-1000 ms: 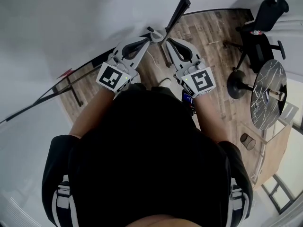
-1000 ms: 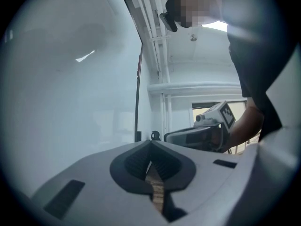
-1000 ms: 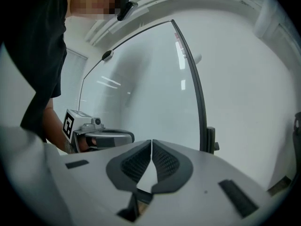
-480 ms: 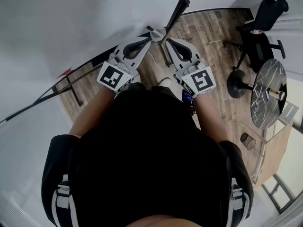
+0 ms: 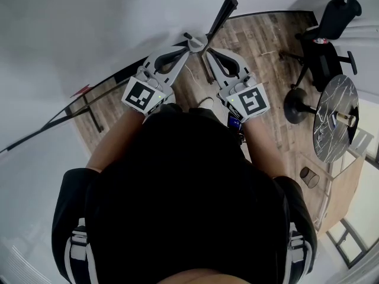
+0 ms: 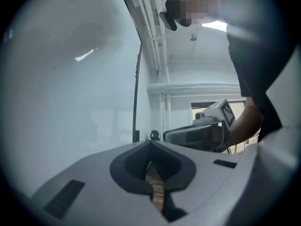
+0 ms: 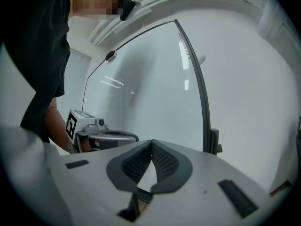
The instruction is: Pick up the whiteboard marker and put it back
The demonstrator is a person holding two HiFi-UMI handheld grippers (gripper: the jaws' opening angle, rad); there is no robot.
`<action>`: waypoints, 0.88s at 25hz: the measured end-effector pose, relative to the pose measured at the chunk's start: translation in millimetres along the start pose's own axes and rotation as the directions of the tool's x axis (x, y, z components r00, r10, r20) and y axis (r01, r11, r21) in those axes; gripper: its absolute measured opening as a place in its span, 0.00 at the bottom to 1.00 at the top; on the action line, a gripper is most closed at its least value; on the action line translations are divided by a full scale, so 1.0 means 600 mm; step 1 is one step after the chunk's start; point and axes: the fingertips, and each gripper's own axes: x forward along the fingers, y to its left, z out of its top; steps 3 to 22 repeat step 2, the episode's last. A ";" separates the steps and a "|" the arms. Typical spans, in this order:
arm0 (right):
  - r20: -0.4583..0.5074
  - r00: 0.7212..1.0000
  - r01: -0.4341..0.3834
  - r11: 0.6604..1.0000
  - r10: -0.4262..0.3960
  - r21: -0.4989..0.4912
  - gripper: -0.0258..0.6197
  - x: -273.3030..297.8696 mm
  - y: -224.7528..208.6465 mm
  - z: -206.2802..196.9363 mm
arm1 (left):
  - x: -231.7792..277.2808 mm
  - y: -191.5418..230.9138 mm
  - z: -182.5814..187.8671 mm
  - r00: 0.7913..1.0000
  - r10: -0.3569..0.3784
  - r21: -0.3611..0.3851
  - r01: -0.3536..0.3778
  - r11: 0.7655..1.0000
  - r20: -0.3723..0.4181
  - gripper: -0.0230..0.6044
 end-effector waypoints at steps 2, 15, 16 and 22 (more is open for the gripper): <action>-0.004 1.000 -0.006 1.000 0.006 -0.010 0.04 0.001 0.003 0.000 | 0.000 0.001 -0.002 1.000 0.001 -0.001 -0.001 1.000 -0.003 0.04; -0.004 1.000 -0.006 1.000 0.006 -0.010 0.04 0.001 0.003 0.000 | 0.000 0.001 -0.002 1.000 0.001 -0.001 -0.001 1.000 -0.003 0.04; -0.004 1.000 -0.006 1.000 0.006 -0.010 0.04 0.001 0.003 0.000 | 0.000 0.001 -0.002 1.000 0.001 -0.001 -0.001 1.000 -0.003 0.04; -0.004 1.000 -0.006 1.000 0.006 -0.010 0.04 0.001 0.003 0.000 | 0.000 0.001 -0.002 1.000 0.001 -0.001 -0.001 1.000 -0.003 0.04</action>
